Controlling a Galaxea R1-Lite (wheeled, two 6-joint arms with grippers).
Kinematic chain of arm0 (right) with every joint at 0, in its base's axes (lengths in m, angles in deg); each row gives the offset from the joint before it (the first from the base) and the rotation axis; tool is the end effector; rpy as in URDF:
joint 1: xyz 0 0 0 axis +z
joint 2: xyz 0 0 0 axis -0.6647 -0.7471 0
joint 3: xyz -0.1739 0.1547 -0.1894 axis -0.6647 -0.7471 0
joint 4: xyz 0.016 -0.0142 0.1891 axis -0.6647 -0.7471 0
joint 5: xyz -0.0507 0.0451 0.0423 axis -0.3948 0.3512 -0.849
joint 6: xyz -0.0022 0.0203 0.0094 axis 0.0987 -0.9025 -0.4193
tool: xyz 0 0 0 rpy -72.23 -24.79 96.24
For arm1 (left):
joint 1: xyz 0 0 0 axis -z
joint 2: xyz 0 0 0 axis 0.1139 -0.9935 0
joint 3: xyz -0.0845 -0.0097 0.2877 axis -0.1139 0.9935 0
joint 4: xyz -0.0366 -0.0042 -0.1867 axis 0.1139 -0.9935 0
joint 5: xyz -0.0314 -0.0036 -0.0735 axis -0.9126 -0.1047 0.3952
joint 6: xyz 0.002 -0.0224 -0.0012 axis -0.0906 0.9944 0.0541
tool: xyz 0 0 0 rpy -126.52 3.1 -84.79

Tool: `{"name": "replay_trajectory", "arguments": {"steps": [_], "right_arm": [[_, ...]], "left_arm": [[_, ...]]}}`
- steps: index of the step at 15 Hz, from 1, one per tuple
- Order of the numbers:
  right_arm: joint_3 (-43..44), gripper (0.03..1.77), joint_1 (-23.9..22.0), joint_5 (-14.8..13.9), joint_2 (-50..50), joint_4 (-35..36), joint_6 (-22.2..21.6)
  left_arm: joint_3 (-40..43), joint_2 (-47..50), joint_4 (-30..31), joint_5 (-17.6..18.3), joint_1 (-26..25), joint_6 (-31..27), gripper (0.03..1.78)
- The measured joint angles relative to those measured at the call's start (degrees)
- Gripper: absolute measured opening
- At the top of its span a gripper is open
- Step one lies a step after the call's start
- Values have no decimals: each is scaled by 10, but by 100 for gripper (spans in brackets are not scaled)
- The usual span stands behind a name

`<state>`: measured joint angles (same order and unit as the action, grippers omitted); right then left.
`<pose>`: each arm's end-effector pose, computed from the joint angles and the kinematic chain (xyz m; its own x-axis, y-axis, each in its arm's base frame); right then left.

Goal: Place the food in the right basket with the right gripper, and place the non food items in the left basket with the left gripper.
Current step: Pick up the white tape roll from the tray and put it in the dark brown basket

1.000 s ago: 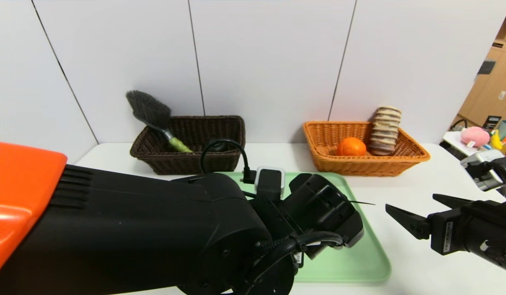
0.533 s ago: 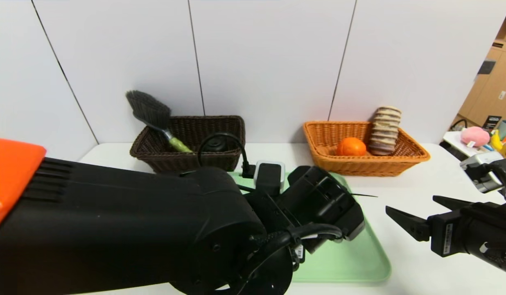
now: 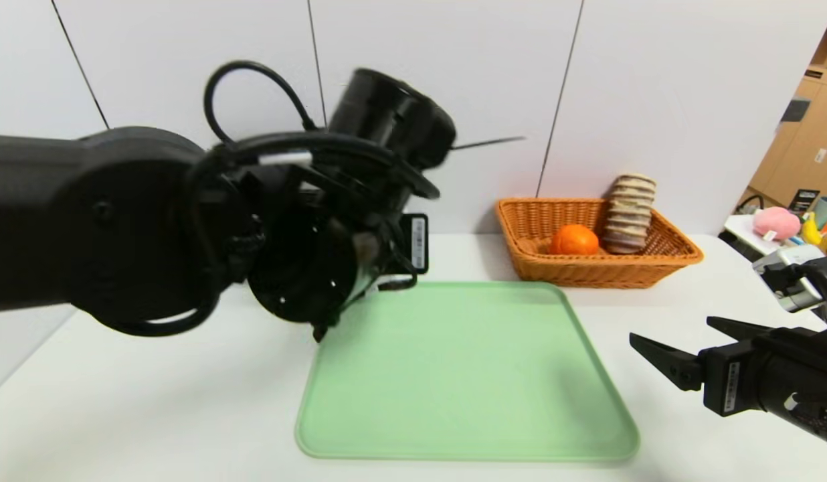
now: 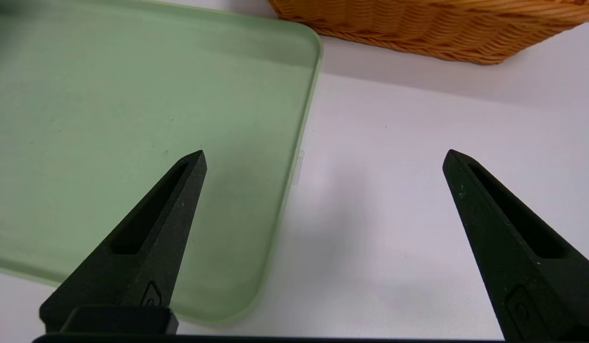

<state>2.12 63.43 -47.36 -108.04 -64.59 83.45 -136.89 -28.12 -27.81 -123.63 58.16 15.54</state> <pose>0.1522 0.0567 0.1686 0.9094 0.1786 -0.3756 -0.1957 0.9806 -0.0076 0.2167 -0.2519 0.2666 0.8908 -0.1553 -0.4270 0.1123 0.9859 -0.1243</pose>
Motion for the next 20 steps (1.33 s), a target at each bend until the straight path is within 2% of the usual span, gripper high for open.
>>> {"name": "replay_trajectory", "arguments": {"steps": [4,6,10,14,17,20], "right_arm": [[-2,171,0,0,-10,76,1],[-1,171,0,0,-15,100,1],[-2,171,0,0,-22,157,1],[-8,171,-5,0,-23,160,1],[-15,171,-10,0,-21,160,1],[-21,171,-11,0,-20,159,1]], "left_arm": [[-2,23,167,2,-122,-149,58],[2,25,206,5,-166,-174,58],[9,14,215,24,-204,-175,58],[8,-24,249,31,-208,-175,58],[12,-59,236,71,-218,-176,58],[-1,-101,236,80,-248,-182,58]]}}
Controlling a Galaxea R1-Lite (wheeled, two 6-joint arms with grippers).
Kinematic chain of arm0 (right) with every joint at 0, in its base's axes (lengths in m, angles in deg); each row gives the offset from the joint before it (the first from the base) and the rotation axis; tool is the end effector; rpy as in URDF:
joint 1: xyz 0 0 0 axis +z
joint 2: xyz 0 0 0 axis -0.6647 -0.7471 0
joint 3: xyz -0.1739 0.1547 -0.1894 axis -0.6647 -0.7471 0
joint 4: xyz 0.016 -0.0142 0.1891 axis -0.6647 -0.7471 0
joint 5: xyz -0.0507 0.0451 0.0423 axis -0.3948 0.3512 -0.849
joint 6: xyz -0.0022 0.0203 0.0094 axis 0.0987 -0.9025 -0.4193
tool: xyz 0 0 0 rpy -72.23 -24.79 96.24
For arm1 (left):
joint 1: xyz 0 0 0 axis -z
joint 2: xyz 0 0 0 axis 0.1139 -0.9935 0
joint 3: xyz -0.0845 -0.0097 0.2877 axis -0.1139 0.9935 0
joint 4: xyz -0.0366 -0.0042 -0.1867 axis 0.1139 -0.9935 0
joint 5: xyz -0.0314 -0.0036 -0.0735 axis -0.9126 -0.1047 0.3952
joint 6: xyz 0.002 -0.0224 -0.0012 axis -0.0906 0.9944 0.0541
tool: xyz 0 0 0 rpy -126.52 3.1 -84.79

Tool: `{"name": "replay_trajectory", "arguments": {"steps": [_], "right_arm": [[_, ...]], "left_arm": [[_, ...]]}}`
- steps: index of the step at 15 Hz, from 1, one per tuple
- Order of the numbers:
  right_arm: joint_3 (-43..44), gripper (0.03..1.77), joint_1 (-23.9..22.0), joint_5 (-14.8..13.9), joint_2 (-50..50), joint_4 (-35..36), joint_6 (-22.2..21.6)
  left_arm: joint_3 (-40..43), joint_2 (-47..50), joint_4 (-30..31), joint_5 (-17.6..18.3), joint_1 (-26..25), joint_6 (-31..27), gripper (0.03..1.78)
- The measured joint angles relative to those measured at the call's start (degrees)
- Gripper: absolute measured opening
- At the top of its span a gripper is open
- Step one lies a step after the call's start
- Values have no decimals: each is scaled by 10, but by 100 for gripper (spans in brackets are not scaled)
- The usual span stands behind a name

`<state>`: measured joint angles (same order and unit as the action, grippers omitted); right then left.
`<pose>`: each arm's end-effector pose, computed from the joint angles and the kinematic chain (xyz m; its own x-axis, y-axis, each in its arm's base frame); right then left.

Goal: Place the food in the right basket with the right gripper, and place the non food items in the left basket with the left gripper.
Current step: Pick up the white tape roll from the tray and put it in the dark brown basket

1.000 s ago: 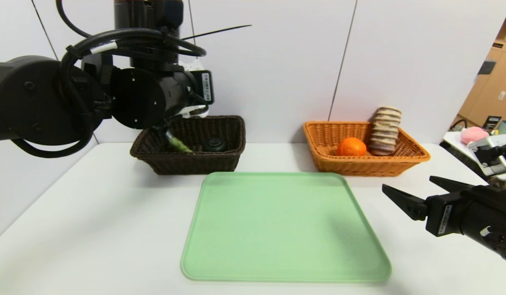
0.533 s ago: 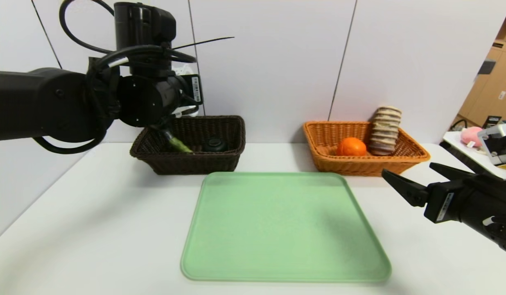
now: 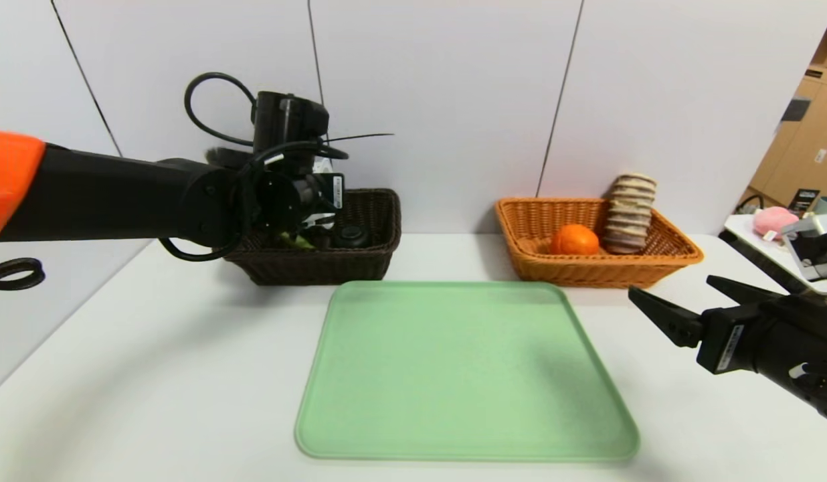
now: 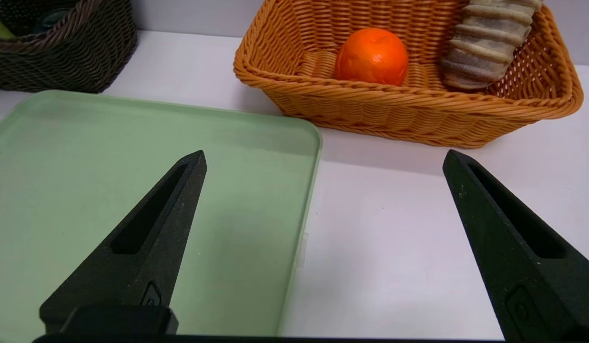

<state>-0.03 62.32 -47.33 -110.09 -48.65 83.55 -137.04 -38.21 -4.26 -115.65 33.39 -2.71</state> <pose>0.1629 0.0573 0.1796 0.9663 0.1817 -0.1825 -0.1797 0.9833 0.0279 0.3580 -0.1690 0.2389 0.9580 0.0588 -0.2805 -0.0669 0.9976 -0.0196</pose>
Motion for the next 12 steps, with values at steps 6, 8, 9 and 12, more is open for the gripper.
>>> {"name": "replay_trajectory", "arguments": {"steps": [6,8,9,12], "right_arm": [[-7,171,0,0,-4,1,0],[-7,171,0,0,-7,1,0],[-7,171,0,0,-8,1,0],[-9,171,0,0,-11,1,0]], "left_arm": [[-9,-58,20,1,-43,-9,58],[-10,-68,21,0,-49,-9,58],[-10,-72,21,0,-49,-9,58],[-10,-81,25,1,-51,-9,58]]}}
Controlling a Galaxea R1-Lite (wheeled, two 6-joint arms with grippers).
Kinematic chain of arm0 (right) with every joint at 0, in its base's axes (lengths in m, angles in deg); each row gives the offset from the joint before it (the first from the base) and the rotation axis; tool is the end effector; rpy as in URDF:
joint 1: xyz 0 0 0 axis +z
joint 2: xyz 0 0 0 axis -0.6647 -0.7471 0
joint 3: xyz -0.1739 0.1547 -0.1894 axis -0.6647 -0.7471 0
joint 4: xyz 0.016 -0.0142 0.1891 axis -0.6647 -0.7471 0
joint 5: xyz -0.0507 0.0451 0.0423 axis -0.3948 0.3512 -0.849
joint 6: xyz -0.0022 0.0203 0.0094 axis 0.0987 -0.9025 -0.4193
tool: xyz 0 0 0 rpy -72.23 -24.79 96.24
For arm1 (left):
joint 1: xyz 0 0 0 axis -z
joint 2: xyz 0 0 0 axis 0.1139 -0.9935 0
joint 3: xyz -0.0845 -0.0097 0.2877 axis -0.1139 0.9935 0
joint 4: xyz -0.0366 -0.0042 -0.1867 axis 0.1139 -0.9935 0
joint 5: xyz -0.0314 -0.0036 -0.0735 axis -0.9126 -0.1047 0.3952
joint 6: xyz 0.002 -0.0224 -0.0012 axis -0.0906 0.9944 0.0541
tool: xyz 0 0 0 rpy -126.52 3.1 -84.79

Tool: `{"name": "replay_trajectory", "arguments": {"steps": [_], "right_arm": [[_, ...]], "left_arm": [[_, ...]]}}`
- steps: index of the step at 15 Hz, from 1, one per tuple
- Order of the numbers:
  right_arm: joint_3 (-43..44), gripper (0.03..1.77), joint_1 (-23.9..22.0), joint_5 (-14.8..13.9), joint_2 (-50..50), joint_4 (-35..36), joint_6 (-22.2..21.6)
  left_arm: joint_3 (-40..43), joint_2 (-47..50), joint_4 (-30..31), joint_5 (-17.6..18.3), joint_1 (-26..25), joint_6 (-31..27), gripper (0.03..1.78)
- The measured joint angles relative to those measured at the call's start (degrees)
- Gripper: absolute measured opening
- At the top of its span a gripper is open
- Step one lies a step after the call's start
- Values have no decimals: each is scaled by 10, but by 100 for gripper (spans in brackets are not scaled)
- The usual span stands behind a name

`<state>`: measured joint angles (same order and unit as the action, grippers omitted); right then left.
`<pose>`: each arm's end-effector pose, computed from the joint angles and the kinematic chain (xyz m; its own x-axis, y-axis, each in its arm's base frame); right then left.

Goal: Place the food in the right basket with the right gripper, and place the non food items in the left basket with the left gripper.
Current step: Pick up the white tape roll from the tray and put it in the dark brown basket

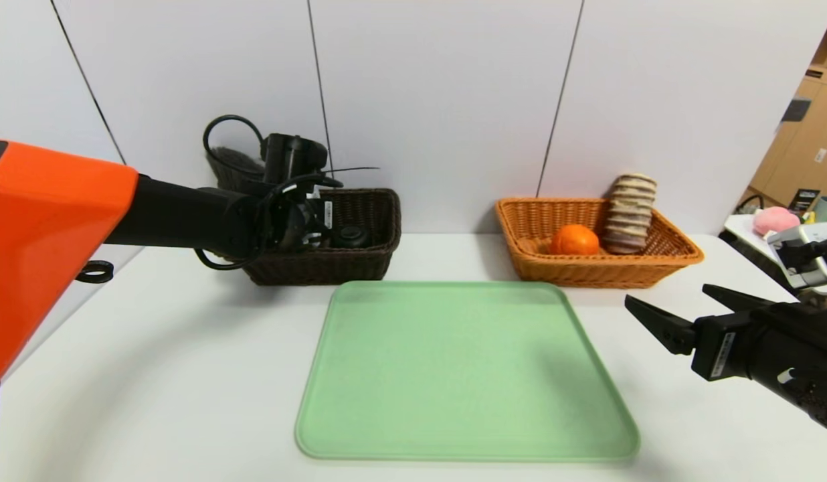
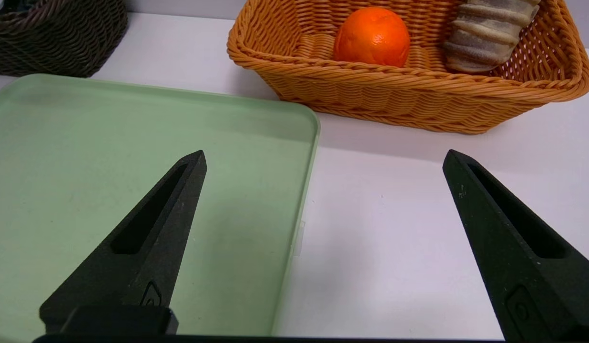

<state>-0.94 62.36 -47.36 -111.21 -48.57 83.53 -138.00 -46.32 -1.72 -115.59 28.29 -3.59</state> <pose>0.1644 0.0581 0.1721 0.9599 0.1795 -0.2153 -0.1790 0.9836 0.0221 0.4021 -0.1487 0.1894 0.9257 0.1520 -0.3464 -0.1490 0.9882 0.0355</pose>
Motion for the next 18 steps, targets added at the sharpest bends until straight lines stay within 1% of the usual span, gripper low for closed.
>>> {"name": "replay_trajectory", "arguments": {"steps": [8,12,18], "right_arm": [[0,171,0,0,-2,0,0],[-1,171,0,0,-2,0,0],[-2,171,0,0,0,0,-1]], "left_arm": [[0,-8,20,0,-2,-19,58],[0,-10,32,0,-2,-20,58],[0,-10,34,0,-2,-20,58]]}}
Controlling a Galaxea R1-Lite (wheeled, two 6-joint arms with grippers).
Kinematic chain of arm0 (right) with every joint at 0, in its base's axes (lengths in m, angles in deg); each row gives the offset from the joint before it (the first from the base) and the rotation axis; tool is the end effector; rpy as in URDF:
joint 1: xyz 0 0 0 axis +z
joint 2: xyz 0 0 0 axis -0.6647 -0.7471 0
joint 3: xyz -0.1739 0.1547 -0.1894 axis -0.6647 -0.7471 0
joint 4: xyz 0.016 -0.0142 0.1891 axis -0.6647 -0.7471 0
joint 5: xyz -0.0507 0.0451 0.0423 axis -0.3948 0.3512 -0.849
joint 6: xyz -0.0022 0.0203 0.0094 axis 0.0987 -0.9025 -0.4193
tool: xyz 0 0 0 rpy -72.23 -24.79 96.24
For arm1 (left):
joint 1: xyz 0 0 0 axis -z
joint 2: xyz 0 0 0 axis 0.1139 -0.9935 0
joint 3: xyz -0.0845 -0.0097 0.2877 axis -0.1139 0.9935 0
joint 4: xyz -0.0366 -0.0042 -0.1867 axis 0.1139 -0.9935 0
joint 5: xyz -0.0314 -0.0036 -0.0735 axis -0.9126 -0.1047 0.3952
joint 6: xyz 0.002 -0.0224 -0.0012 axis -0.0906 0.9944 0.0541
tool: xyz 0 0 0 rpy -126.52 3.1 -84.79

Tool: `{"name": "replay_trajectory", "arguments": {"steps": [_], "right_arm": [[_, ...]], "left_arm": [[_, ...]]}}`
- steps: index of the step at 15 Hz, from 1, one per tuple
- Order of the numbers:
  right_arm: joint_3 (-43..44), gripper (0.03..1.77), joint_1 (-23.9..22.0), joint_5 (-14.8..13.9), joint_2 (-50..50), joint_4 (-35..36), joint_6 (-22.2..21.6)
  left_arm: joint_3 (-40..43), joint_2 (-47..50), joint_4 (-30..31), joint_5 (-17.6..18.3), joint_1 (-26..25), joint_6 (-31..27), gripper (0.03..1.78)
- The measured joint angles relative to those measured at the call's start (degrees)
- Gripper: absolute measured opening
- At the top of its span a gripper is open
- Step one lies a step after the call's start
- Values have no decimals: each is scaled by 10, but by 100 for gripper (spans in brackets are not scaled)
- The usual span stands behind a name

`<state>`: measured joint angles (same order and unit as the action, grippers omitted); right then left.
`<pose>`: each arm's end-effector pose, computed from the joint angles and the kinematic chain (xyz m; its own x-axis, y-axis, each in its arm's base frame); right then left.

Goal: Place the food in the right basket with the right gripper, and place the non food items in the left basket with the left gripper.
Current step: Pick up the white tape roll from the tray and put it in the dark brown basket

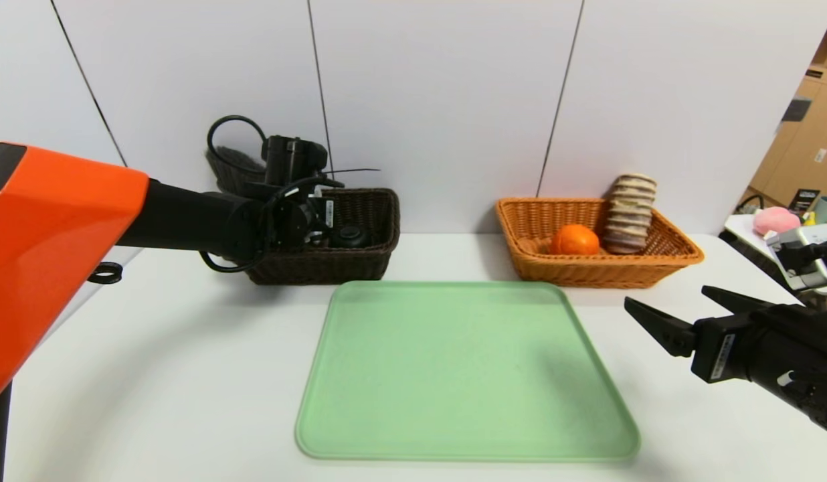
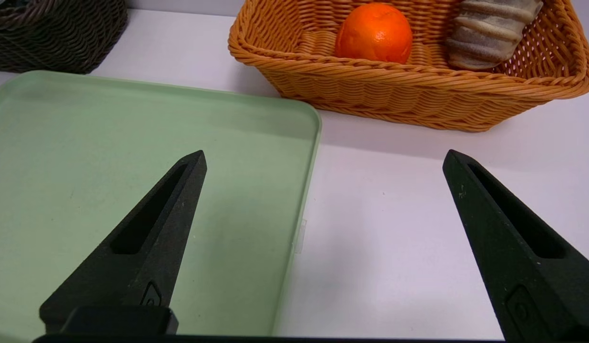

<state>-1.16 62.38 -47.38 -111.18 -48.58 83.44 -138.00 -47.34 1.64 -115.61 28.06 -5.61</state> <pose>0.1639 0.0579 0.1711 0.9592 0.1792 -0.2186 -0.1786 0.9837 0.0229 0.4079 -0.1491 0.1871 0.9376 0.1512 -0.3132 -0.1432 0.9885 0.0485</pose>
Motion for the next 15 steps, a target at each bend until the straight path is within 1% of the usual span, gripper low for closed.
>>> {"name": "replay_trajectory", "arguments": {"steps": [5,7,8,10,13,15], "right_arm": [[-3,171,0,0,2,0,1],[-3,171,0,0,2,0,1],[-3,171,0,0,2,1,1],[-3,171,0,0,2,0,1],[-4,171,0,0,2,0,1],[-4,171,0,0,2,0,1]], "left_arm": [[2,0,28,0,0,-9,58],[3,0,42,0,-2,-25,81],[3,0,54,1,-2,-27,92],[3,0,56,1,-2,-27,110],[5,3,58,2,-2,-23,130],[6,9,75,10,-2,-14,138]]}}
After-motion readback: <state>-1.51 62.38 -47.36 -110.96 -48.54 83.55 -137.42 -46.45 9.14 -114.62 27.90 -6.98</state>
